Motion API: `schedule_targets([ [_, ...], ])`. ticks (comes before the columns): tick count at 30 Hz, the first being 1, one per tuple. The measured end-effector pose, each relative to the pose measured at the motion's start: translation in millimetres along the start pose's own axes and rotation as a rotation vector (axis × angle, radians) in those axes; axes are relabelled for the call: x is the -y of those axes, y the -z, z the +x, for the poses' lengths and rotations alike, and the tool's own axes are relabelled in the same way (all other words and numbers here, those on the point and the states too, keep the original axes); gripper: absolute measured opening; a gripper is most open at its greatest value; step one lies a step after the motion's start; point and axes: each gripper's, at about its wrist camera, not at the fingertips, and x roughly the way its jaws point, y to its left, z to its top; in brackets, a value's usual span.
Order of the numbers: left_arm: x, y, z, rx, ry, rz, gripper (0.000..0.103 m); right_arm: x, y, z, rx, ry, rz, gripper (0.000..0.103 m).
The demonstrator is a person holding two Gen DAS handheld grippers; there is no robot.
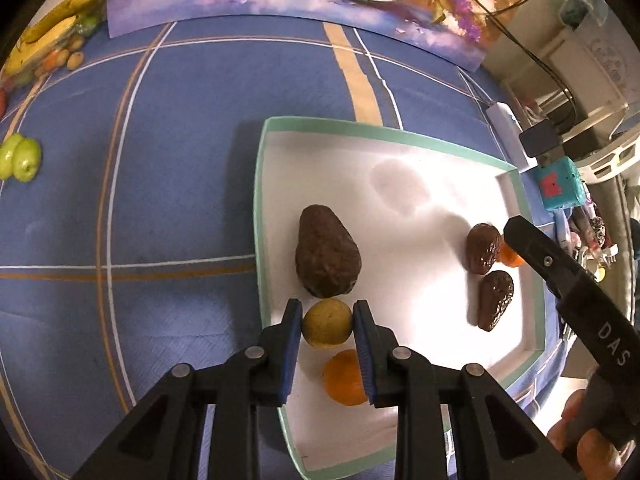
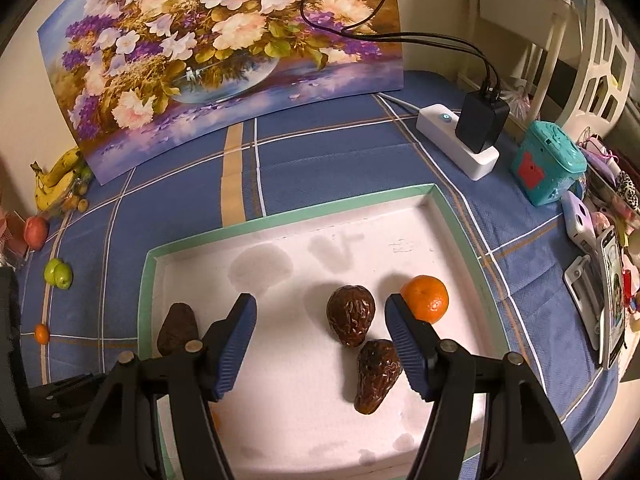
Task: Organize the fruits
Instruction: 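Open the left tool to set the kiwi down in the tray, then move both open tools back toward the orange and green fruits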
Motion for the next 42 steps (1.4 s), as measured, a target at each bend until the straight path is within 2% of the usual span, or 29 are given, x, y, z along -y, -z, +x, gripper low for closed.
schedule_targets([
  [10, -2, -1, -8, 0.007, 0.032, -0.014, 0.029, -1, 0, 1, -0.004, 0.002, -0.003, 0.068],
  [14, -8, -3, -22, 0.042, 0.046, -0.021, 0.029, 0, 0, 2, -0.008, 0.001, -0.003, 0.068],
  [18, -26, -8, -33, 0.083, 0.026, -0.085, 0.03, 1, 1, 5, -0.016, 0.0, 0.0, 0.068],
  [19, -34, -9, -36, 0.099, 0.011, -0.11, 0.036, 1, 1, 5, -0.018, 0.001, 0.0, 0.068],
  [20, -42, -12, -40, 0.115, -0.007, -0.135, 0.052, 1, 1, 6, -0.02, 0.002, 0.0, 0.068],
  [22, -60, -15, -50, 0.161, -0.053, -0.179, 0.077, -1, 1, 6, -0.024, 0.002, -0.008, 0.068],
  [25, -81, -19, -62, 0.208, -0.093, -0.239, 0.081, -9, 0, 5, -0.022, -0.007, -0.033, 0.068],
  [27, -95, -19, -67, 0.228, -0.115, -0.283, 0.094, -13, 0, 3, -0.014, -0.015, -0.048, 0.068],
  [28, -103, -18, -70, 0.237, -0.126, -0.301, 0.103, -15, 0, 1, -0.007, -0.022, -0.056, 0.071],
  [31, -115, -19, -71, 0.254, -0.163, -0.337, 0.103, -19, -2, -4, 0.019, -0.04, -0.054, 0.09],
  [33, -118, -20, -70, 0.255, -0.194, -0.342, 0.103, -20, -2, -6, 0.036, -0.054, -0.046, 0.092],
  [35, -119, -20, -69, 0.26, -0.219, -0.339, 0.103, -22, -3, -8, 0.063, -0.074, -0.042, 0.099],
  [42, -120, -19, -79, 0.3, -0.236, -0.292, 0.103, -27, -4, -13, 0.102, -0.089, -0.042, 0.1],
])
